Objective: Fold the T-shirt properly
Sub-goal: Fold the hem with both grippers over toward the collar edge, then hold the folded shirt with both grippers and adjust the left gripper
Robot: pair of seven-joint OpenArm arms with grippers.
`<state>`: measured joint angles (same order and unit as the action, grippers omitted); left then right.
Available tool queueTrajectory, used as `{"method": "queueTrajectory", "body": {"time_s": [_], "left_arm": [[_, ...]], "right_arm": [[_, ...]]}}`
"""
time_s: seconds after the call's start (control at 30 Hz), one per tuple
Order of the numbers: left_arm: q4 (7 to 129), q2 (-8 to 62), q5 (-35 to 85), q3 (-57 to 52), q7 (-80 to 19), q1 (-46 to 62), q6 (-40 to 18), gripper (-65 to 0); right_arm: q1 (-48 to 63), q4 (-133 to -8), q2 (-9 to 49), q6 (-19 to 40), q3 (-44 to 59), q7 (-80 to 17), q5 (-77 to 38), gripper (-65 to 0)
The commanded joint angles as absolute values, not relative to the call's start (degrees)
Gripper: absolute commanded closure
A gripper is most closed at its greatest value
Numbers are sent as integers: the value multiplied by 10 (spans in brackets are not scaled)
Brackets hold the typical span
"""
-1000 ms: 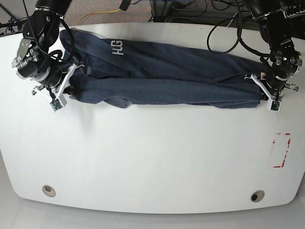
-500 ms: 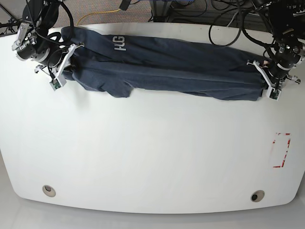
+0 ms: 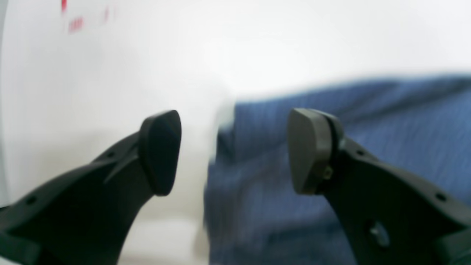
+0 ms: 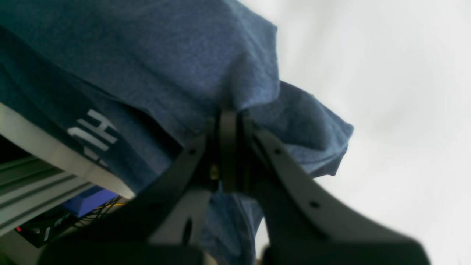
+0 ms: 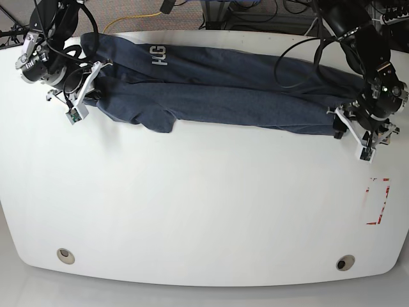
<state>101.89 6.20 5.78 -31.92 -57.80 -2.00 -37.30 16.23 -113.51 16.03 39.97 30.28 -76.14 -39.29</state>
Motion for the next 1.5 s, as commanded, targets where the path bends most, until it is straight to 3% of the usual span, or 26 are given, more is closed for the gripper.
{"method": "queueTrajectory", "body": {"time_s": [0.0, 0.47, 0.6, 0.67, 0.83, 0.87, 1.47], "left_arm": [[974, 73, 56, -313, -573, -41, -340, -421], [776, 114, 58, -282, -531, -89, -319, -421], [775, 115, 58, -274, -524, -87, -321, -415], [775, 115, 58, -274, -524, -86, -321, -368], [776, 115, 58, -276, -524, -88, -321, -39], [778, 115, 58, -276, -524, -88, -321, 0], [892, 115, 57, -274, -526, -60, -322, 0]], "right_arm": [[159, -1143, 169, 400, 305, -753, -400, 0], [159, -1143, 156, 400, 310, -753, -396, 0], [162, -1143, 153, 400, 310, -753, -396, 0], [162, -1143, 153, 400, 310, -753, -396, 0], [161, -1143, 153, 400, 310, -753, -397, 0], [162, -1143, 153, 400, 310, -753, -397, 0], [163, -1143, 145, 400, 310, -753, -396, 0]]}}
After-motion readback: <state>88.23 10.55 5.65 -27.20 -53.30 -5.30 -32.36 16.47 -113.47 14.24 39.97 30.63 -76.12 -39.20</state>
